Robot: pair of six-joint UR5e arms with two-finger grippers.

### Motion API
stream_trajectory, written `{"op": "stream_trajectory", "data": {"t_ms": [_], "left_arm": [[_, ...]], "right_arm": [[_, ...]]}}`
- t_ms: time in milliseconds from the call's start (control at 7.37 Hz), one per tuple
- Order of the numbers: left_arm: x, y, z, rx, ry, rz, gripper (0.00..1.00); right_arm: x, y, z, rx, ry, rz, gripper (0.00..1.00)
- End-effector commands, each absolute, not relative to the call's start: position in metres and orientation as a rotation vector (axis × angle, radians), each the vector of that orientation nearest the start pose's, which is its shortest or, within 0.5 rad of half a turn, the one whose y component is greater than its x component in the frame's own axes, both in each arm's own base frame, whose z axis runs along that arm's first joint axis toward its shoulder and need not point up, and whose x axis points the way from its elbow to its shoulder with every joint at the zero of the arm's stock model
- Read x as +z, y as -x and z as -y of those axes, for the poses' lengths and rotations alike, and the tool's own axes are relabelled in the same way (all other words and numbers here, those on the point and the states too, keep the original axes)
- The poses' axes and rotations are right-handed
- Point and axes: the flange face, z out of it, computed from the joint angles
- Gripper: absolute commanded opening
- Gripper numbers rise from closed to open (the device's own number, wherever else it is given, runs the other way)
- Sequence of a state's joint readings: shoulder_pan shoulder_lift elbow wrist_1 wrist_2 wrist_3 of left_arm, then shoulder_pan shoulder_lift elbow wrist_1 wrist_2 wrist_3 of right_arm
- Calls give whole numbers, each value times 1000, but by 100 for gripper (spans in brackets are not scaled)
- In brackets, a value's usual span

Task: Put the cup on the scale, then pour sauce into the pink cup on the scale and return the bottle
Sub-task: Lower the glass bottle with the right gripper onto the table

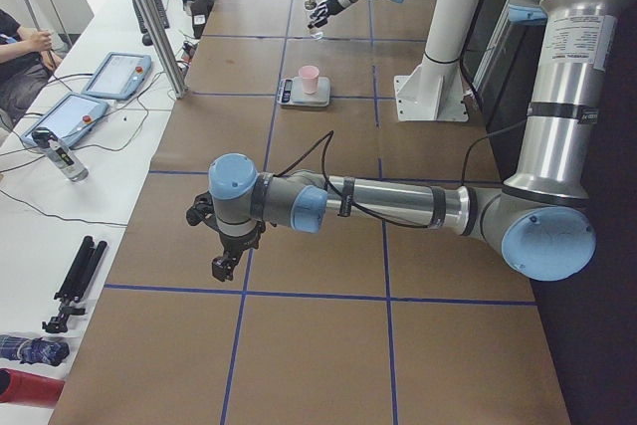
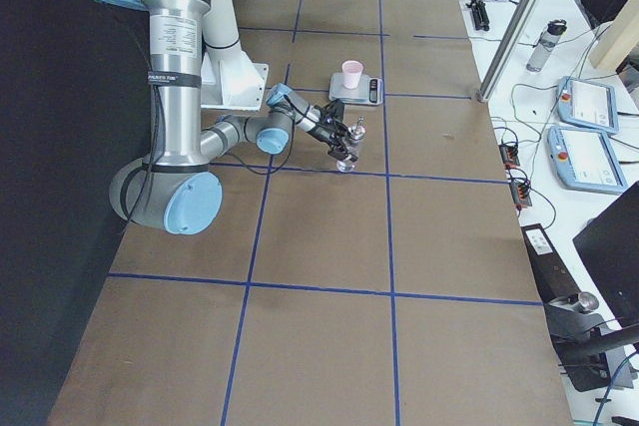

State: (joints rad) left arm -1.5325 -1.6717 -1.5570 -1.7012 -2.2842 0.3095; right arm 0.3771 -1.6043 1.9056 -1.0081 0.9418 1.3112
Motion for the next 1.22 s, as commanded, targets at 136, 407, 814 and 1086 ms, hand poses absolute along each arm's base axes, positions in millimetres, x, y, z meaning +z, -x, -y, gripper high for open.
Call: {"op": "stream_trajectory", "data": {"t_ms": [136, 407, 814, 1086], "left_arm": [[603, 47, 549, 410, -305, -681, 100], [604, 47, 549, 409, -304, -682, 100], [604, 47, 549, 409, -304, -682, 100], [604, 47, 549, 409, -304, -682, 100]], "right_arm": [[448, 384, 356, 392, -787, 636, 0], [452, 383, 355, 390, -784, 629, 0], [457, 381, 355, 385, -785, 616, 0], [456, 380, 356, 386, -786, 617, 0]]}}
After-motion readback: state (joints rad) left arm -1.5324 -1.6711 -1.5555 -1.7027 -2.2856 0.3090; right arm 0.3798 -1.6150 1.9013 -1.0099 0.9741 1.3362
